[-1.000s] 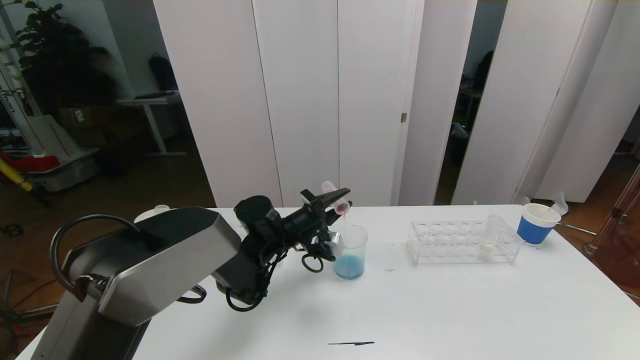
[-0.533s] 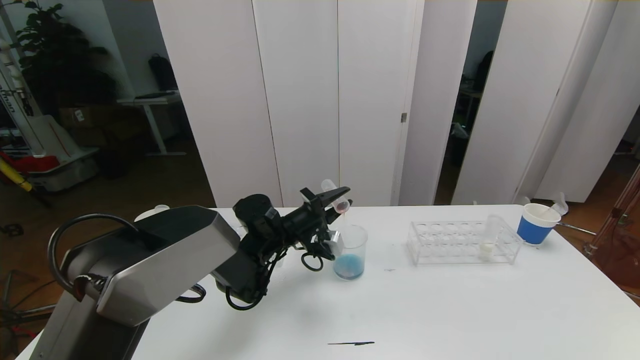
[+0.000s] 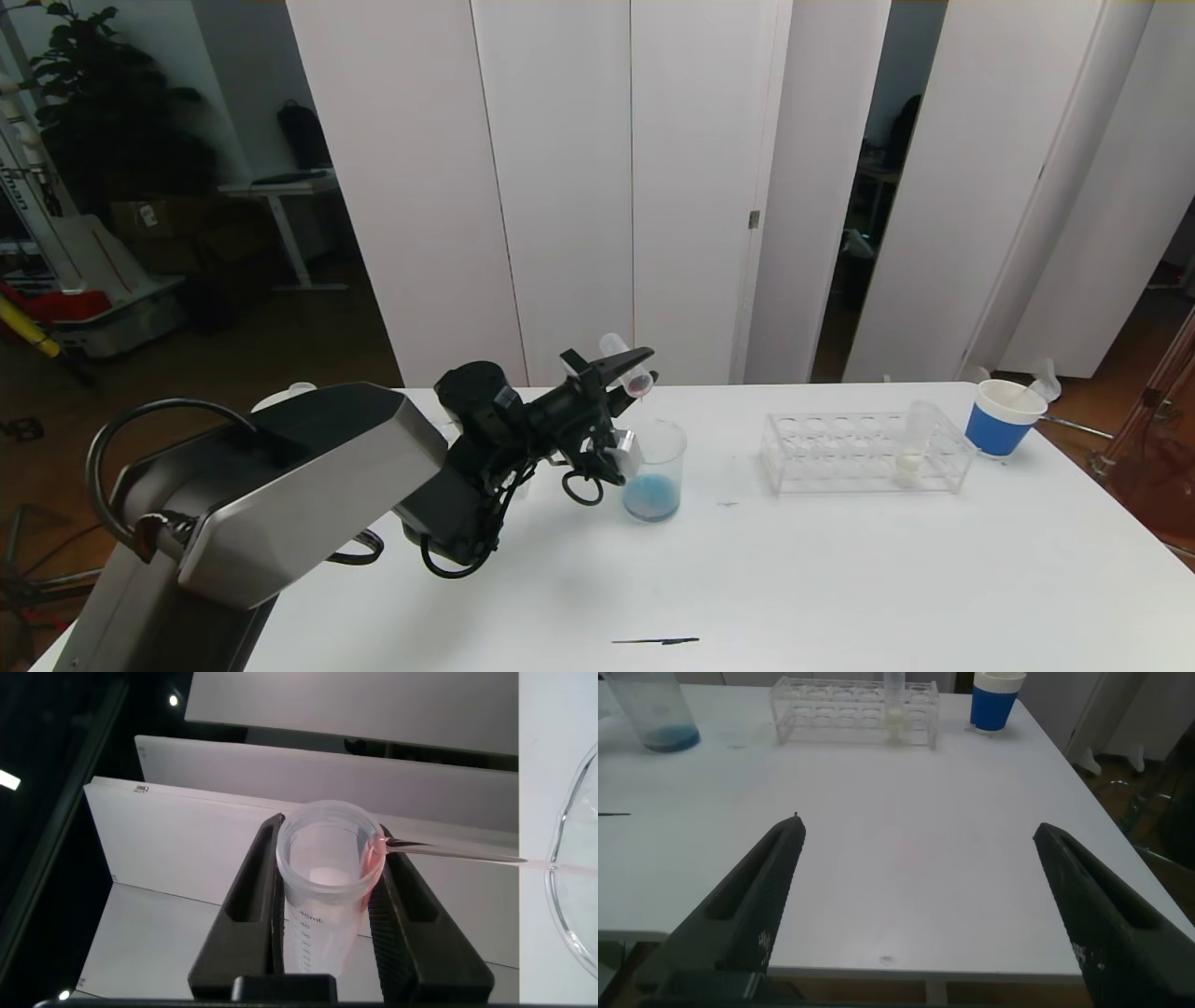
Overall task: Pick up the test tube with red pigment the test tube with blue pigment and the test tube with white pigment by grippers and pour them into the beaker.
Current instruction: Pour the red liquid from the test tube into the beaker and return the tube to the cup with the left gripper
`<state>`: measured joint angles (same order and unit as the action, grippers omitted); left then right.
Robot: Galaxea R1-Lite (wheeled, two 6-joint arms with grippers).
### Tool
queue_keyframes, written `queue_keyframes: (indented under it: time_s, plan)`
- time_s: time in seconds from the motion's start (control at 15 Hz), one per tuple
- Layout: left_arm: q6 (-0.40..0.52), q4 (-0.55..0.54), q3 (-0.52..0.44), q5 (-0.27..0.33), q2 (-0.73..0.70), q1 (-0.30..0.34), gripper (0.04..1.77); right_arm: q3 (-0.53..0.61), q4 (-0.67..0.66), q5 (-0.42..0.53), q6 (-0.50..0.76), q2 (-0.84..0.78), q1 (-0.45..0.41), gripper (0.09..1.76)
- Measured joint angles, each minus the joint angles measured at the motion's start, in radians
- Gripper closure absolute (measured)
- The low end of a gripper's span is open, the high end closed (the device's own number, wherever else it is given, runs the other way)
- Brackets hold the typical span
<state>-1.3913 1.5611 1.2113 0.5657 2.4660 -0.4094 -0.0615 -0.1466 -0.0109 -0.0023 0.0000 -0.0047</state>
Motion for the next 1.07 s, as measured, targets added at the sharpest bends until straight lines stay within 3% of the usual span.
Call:
queue_keyframes:
  time_s: [1.07]
  plan:
    - [-0.006, 0.0, 0.0, 0.001, -0.003, 0.001, 1.21, 0.0, 0.0, 0.0, 0.0, 0.0, 0.0, 0.1]
